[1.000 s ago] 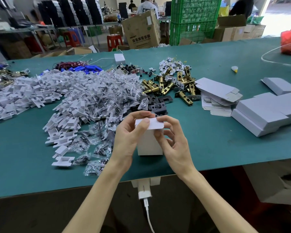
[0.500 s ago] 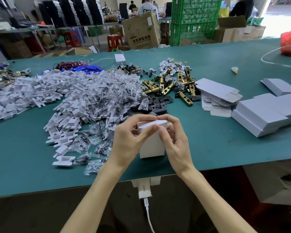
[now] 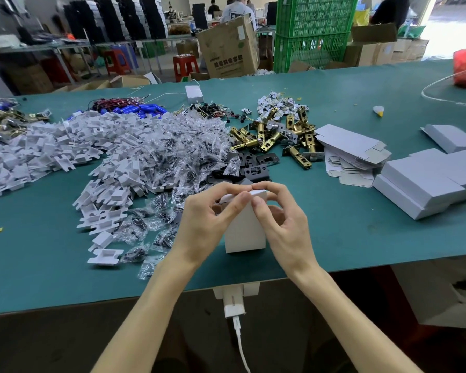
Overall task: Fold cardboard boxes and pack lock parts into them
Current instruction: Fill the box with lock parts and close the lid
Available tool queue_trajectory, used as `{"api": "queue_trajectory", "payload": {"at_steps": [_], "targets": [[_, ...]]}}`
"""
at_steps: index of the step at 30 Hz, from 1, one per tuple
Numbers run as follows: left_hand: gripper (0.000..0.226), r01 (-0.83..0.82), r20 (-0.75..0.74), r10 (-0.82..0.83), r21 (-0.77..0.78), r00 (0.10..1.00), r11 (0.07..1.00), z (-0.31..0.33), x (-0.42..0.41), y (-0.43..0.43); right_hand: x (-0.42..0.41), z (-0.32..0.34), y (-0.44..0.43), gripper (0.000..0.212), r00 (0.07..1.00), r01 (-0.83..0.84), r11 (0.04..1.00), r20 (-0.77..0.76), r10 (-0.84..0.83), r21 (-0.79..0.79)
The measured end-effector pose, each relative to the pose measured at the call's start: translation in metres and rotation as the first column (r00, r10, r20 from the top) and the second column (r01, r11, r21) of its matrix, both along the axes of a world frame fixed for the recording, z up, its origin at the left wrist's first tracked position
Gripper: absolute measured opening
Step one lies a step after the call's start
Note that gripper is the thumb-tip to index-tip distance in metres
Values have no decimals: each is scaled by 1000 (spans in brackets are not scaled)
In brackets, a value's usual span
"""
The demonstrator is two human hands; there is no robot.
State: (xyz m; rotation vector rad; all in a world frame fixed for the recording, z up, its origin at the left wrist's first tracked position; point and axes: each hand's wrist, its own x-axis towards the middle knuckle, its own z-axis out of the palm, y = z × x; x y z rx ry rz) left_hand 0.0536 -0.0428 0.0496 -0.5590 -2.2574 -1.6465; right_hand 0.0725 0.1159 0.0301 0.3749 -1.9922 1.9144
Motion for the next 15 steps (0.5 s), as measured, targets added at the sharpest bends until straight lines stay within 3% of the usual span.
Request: {"api": "queue_trajectory", "payload": {"at_steps": [9, 15], "targets": [[17, -6, -45, 4, -44, 999, 999, -4, 0, -1, 0, 10, 2, 8, 998, 63, 997, 6, -63, 51], [26, 89, -19, -91, -65, 996, 994, -4, 5, -6, 0, 13, 3, 13, 996, 88, 994, 6, -89, 62]]}}
